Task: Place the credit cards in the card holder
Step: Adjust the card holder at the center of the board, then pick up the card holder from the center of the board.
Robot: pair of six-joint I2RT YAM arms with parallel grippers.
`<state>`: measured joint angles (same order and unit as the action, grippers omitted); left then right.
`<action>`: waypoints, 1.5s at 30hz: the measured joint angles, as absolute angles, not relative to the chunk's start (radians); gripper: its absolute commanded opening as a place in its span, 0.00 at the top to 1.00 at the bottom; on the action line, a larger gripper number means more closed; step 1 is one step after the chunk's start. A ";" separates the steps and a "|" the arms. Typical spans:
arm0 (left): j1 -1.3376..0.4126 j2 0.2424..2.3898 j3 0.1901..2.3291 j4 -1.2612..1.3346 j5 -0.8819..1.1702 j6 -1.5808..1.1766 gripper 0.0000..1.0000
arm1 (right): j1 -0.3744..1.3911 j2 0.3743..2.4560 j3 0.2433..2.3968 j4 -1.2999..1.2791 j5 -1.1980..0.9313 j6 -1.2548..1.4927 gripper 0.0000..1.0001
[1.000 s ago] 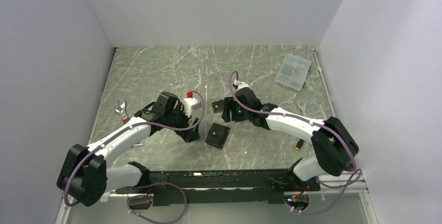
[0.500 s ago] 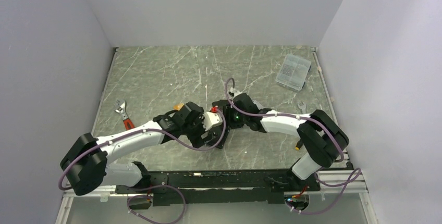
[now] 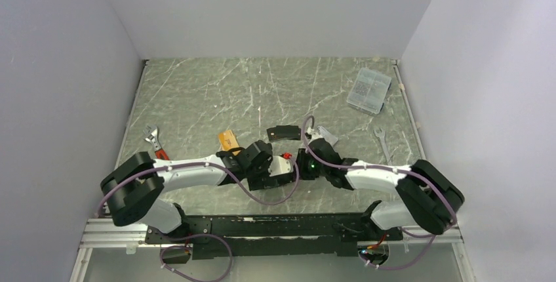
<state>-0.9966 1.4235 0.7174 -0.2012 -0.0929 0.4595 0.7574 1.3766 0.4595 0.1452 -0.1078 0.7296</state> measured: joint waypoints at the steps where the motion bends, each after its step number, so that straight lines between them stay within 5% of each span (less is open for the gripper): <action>1: -0.997 1.443 0.720 -0.197 -0.106 0.460 0.08 | 0.765 1.351 0.439 0.145 -0.102 0.743 0.79; 7: -0.994 1.524 0.780 -0.202 -0.170 0.455 0.10 | 0.863 1.184 0.303 0.144 -0.023 0.866 0.80; 15: -0.908 1.579 0.908 -0.265 -0.117 0.392 0.10 | 1.008 1.042 0.281 0.037 0.067 0.974 0.37; 24: -0.703 1.487 0.995 -0.406 0.141 0.292 0.05 | 0.858 0.892 0.416 -0.168 0.162 0.833 0.20; 45: -0.692 1.446 0.809 -0.416 0.494 0.039 0.05 | 0.719 1.237 0.406 0.036 -0.175 0.644 0.51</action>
